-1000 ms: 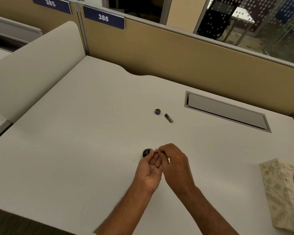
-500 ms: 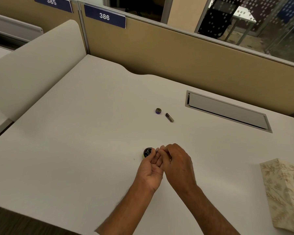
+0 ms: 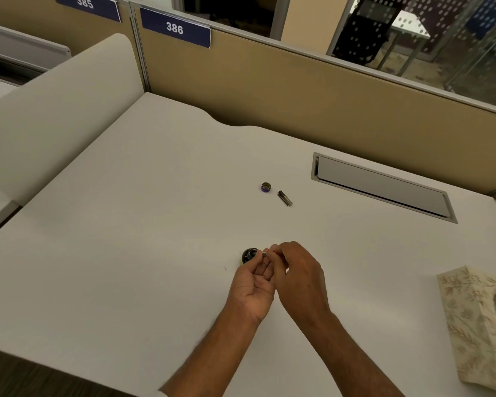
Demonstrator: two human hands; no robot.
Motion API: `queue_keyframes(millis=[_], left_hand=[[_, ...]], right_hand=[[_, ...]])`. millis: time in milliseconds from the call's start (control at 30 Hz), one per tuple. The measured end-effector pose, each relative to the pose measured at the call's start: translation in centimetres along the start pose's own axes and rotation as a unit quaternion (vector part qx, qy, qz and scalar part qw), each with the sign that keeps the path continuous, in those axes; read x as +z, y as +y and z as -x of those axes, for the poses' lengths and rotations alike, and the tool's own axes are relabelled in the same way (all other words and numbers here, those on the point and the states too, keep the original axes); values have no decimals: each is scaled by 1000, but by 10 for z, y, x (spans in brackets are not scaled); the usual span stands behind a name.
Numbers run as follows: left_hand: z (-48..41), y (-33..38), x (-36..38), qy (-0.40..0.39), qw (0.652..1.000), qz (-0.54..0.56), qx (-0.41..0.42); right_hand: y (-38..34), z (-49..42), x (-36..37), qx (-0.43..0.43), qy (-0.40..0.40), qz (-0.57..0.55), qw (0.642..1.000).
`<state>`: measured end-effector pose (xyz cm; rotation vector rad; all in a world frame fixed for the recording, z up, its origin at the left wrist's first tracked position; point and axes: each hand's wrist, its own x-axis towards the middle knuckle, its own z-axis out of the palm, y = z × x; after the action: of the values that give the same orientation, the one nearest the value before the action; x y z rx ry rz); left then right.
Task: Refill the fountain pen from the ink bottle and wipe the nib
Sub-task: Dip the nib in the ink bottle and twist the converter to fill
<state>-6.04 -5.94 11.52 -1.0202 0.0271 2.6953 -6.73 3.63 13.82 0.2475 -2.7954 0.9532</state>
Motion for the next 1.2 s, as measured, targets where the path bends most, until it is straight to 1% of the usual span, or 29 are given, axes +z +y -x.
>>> queue_keyframes(millis=[133, 233, 333, 567, 800, 1000, 1200], left_hand=[[2, 0, 2, -6, 1000, -5, 1], [5, 0, 4, -11, 1000, 2, -6], [7, 0, 5, -13, 1000, 12, -8], [2, 0, 1, -13, 1000, 14, -3], [4, -2, 3, -19, 1000, 14, -10], [-1, 1, -2, -15, 999, 25, -14], [-2, 2, -3, -27, 998, 37, -33]], right_hand=[[-3, 0, -2, 6, 23, 24, 999], [-2, 1, -4, 17, 4, 14, 1000], [-1, 4, -7, 8, -9, -9, 1000], [-2, 4, -6, 14, 14, 22, 1000], [-1, 8, -8, 18, 0, -10, 1000], [-3, 6, -3, 24, 16, 33, 999], [-9, 9, -7, 23, -1, -1, 1000]])
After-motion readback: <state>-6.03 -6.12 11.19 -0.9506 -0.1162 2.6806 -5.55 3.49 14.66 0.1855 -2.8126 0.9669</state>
